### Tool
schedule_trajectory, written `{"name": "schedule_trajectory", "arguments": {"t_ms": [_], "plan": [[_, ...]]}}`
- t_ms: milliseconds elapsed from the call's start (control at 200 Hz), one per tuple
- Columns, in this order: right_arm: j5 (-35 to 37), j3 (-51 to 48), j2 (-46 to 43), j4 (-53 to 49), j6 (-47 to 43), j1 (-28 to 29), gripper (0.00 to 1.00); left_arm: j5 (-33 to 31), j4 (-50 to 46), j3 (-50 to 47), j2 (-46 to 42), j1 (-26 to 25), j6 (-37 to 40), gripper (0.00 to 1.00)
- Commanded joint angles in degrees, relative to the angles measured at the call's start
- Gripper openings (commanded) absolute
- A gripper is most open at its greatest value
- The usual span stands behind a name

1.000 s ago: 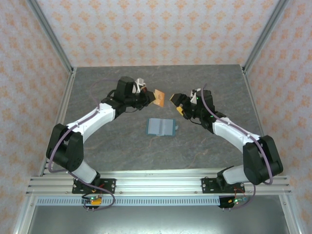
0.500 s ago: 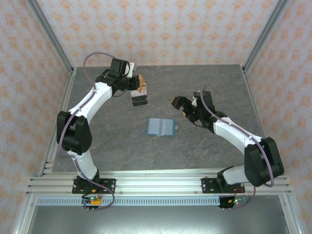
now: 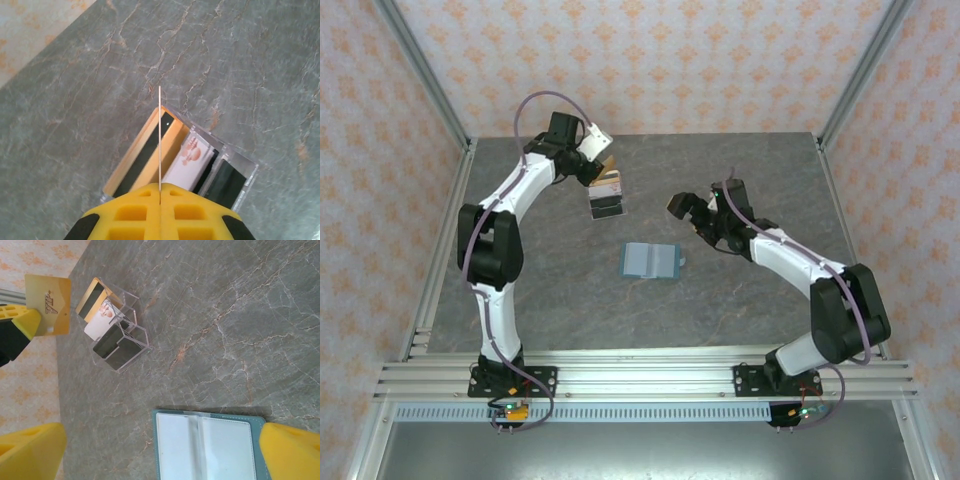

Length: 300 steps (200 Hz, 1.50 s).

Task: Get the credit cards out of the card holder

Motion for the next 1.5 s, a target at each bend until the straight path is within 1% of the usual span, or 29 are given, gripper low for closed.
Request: {"name": "schedule_trajectory", "arguments": {"t_ms": [0, 170, 566, 651, 746, 906, 1306, 1386, 1496], "plan": [[0.1, 2.7, 1.4, -1.0, -1.2, 0.0, 0.99, 1.7, -5.2, 5.3, 2.3, 1.0, 11.8, 0.0], [-0.7, 3.9, 2.8, -1.1, -0.8, -0.3, 0.99, 2.6, -9.9, 9.5, 5.6, 1.4, 20.1, 0.0], [-1.4, 4.8, 3.6, -1.4, -0.2, -0.5, 0.99, 4.2, -21.4, 20.4, 12.0, 1.8, 28.6, 0.0], [-1.4, 4.8, 3.6, -1.5, -0.3, -0.6, 0.99, 3.9, -21.4, 21.0, 12.8, 1.8, 28.9, 0.0], [-1.6, 4.7, 3.7, -1.6, -0.1, -0.5, 0.99, 2.2, -20.6, 21.5, 13.5, 1.8, 29.2, 0.0], [-1.2, 4.1, 3.1, -1.3, 0.3, -0.6, 0.99, 0.7, -23.5, 24.4, 15.5, 1.9, 30.8, 0.0], [-2.2, 4.7, 3.0, -1.8, 0.3, -0.5, 0.99, 0.2, -22.0, 27.2, 17.9, 2.0, 31.1, 0.0], [-2.4, 4.6, 3.1, -1.4, 0.7, -0.6, 0.99, 0.2, -21.8, 27.6, 18.2, 2.0, 31.0, 0.03], [-2.6, 4.4, 3.3, -0.9, 1.1, -0.6, 0.99, -0.3, -21.2, 27.7, 18.3, 2.0, 31.1, 0.04]]}}
